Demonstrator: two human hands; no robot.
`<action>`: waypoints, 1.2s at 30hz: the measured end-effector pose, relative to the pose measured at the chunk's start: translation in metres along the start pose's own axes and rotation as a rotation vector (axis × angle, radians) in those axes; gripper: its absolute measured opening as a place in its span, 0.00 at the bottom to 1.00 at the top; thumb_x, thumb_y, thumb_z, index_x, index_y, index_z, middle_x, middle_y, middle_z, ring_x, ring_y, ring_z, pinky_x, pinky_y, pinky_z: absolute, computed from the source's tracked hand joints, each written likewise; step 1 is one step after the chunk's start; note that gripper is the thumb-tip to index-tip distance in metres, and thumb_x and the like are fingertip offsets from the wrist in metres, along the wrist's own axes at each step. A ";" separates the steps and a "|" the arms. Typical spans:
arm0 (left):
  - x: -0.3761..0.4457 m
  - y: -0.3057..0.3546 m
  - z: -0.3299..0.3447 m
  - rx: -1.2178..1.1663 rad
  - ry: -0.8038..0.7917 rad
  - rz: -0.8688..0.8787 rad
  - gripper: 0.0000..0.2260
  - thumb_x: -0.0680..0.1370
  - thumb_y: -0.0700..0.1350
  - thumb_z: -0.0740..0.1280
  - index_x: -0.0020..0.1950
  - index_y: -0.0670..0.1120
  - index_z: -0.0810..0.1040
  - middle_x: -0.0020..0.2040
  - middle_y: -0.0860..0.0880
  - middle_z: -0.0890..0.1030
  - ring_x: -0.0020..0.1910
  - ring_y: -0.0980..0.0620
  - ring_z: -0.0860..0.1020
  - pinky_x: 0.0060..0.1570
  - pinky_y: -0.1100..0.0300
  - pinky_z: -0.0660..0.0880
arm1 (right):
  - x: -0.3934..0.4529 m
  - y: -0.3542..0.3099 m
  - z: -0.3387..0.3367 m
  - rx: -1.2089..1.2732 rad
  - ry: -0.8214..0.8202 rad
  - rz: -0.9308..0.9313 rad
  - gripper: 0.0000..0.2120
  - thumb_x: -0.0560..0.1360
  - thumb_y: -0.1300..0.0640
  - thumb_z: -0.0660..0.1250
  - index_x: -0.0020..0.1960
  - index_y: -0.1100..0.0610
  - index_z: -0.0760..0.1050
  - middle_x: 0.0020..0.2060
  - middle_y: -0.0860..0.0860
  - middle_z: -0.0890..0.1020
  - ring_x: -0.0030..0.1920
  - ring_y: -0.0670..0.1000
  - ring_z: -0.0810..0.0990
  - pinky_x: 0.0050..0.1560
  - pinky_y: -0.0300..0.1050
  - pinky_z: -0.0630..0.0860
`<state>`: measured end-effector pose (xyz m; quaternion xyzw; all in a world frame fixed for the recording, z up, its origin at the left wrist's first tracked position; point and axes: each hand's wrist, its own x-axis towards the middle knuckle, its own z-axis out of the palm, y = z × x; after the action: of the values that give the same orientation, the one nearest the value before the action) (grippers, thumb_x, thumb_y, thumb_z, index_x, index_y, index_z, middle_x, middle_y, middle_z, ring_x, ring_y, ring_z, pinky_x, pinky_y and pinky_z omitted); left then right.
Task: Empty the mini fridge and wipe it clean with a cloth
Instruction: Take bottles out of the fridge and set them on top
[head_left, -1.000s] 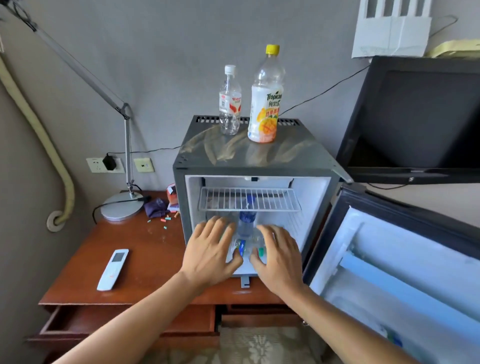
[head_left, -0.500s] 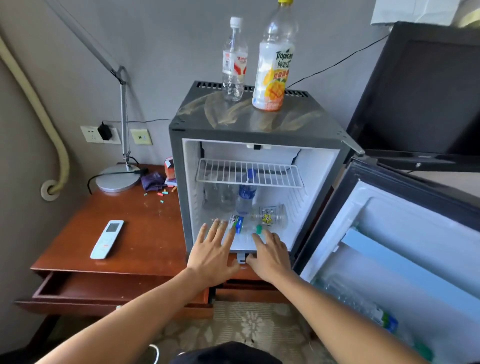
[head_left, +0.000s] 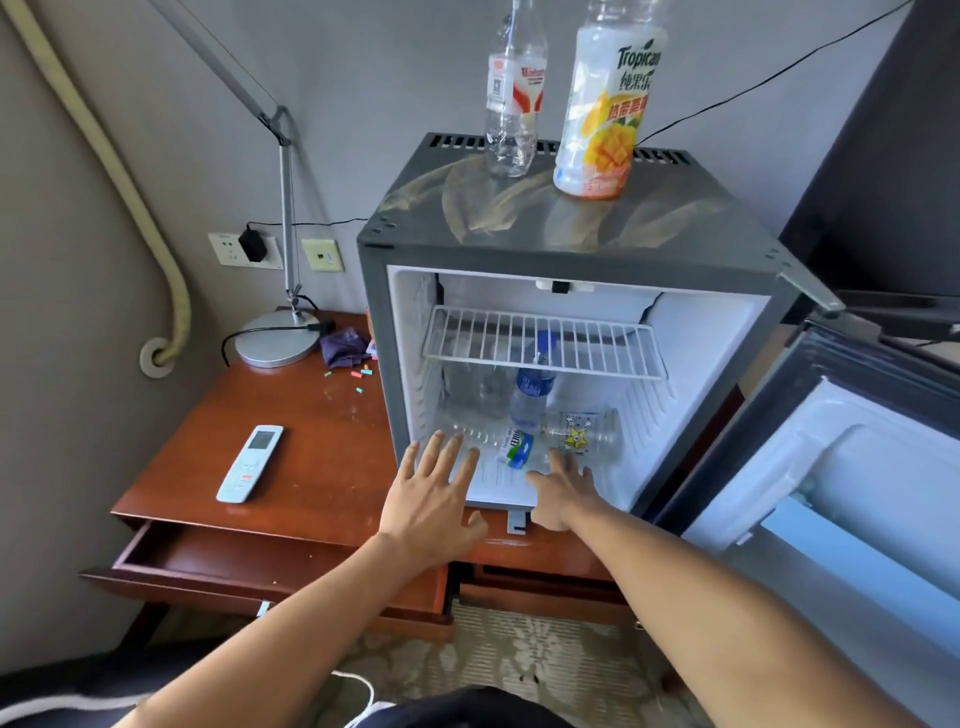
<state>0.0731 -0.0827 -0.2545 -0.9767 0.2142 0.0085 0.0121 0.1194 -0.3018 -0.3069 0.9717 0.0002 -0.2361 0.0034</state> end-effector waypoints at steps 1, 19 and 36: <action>0.000 -0.001 0.001 -0.004 0.002 -0.004 0.38 0.78 0.63 0.55 0.85 0.50 0.49 0.85 0.44 0.47 0.84 0.43 0.40 0.81 0.41 0.41 | 0.002 0.002 0.001 0.004 -0.003 -0.007 0.32 0.73 0.62 0.62 0.76 0.48 0.65 0.79 0.57 0.46 0.79 0.65 0.44 0.76 0.64 0.55; 0.019 -0.002 -0.015 -0.005 -0.051 0.130 0.38 0.81 0.54 0.61 0.85 0.49 0.44 0.85 0.44 0.49 0.84 0.42 0.45 0.82 0.44 0.43 | -0.082 -0.004 -0.043 0.056 0.416 -0.190 0.14 0.78 0.63 0.64 0.58 0.49 0.67 0.53 0.52 0.69 0.35 0.54 0.71 0.34 0.47 0.67; -0.040 0.004 -0.161 -0.957 0.347 0.203 0.28 0.71 0.59 0.75 0.68 0.58 0.69 0.60 0.63 0.82 0.61 0.61 0.80 0.59 0.48 0.78 | -0.257 -0.037 -0.183 0.191 1.091 -0.415 0.29 0.81 0.46 0.62 0.80 0.41 0.58 0.51 0.49 0.69 0.39 0.44 0.66 0.34 0.39 0.70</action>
<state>0.0367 -0.0742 -0.0927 -0.8342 0.2790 -0.0554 -0.4724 -0.0251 -0.2631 -0.0262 0.9283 0.1710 0.3030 -0.1308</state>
